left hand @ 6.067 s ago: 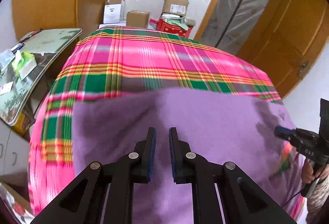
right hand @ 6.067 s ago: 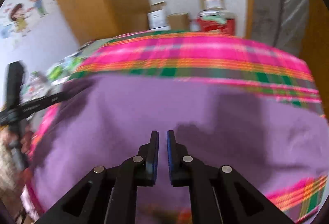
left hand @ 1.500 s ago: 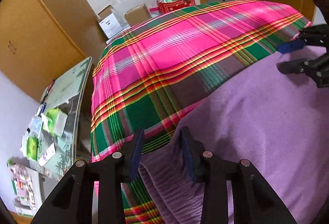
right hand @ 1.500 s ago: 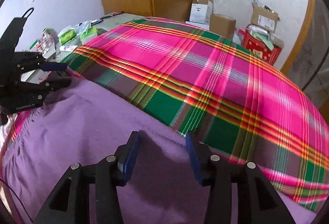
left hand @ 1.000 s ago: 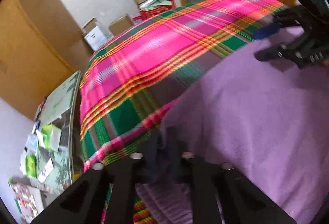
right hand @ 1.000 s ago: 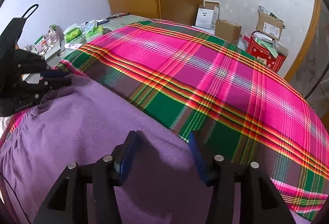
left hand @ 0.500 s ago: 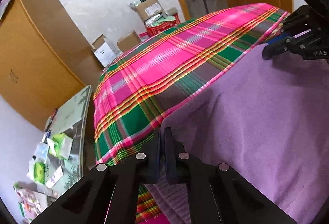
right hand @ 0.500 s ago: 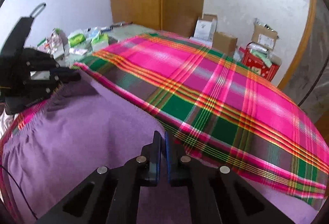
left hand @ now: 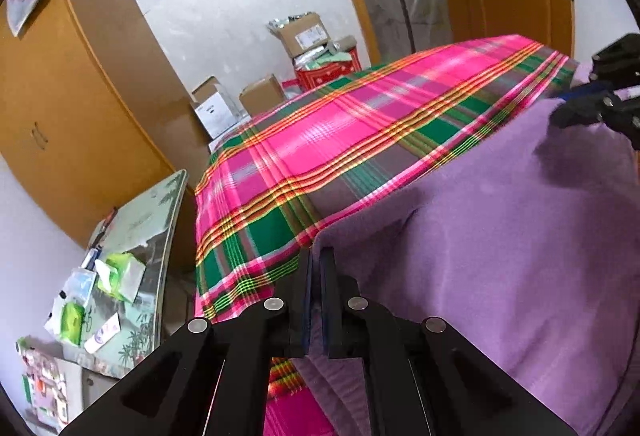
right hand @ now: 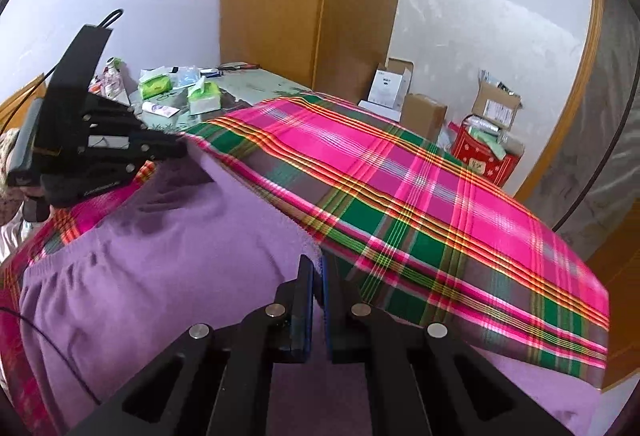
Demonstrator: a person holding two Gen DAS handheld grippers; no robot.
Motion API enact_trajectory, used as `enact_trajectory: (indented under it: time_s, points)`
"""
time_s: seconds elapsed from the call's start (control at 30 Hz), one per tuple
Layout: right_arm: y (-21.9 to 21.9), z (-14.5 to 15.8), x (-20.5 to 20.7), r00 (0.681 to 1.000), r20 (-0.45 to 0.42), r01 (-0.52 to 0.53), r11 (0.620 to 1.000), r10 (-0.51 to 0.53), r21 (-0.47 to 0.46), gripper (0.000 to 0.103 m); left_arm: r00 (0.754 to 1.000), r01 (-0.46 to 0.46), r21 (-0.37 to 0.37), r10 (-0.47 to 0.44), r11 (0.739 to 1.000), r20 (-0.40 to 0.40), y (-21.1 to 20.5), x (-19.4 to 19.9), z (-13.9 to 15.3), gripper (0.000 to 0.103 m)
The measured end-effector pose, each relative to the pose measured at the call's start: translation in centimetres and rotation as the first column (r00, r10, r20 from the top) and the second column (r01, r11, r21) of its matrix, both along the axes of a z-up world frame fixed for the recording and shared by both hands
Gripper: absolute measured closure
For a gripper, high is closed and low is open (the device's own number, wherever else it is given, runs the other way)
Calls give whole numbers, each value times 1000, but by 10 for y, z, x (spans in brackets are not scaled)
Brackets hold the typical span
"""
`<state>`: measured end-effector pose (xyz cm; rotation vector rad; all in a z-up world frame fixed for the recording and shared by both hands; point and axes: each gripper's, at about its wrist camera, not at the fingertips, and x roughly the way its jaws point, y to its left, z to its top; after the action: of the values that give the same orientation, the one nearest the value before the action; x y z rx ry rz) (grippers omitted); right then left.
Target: Fold clothes
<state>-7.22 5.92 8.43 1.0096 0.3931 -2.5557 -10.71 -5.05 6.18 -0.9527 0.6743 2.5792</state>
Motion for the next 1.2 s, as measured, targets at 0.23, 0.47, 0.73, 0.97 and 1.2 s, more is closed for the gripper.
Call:
enact_trajectory:
  time_s: [0.23, 0.47, 0.73, 0.97, 1.2]
  points:
    - [-11, 16, 38, 1000, -31, -4, 1000, 4, 0, 99, 999, -6, 6, 6, 1000, -47, -4, 32, 18, 100]
    - [-13, 32, 70, 999, -46, -3, 1000, 2, -19, 99, 997, -5, 6, 6, 1000, -72, -8, 63, 31, 100]
    - [-16, 45, 113, 997, -72, -15, 1000, 14, -25, 99, 995, 0, 15, 2, 1000, -99, -8, 100, 40, 100]
    - [-27, 52, 149, 995, -86, -44, 999, 44, -2, 99, 992, -8, 18, 11, 1000, -124, -12, 134, 47, 100]
    - [-45, 53, 179, 991, -100, -82, 996, 85, 34, 99, 990, -32, 33, 37, 999, -135, -20, 161, 51, 100]
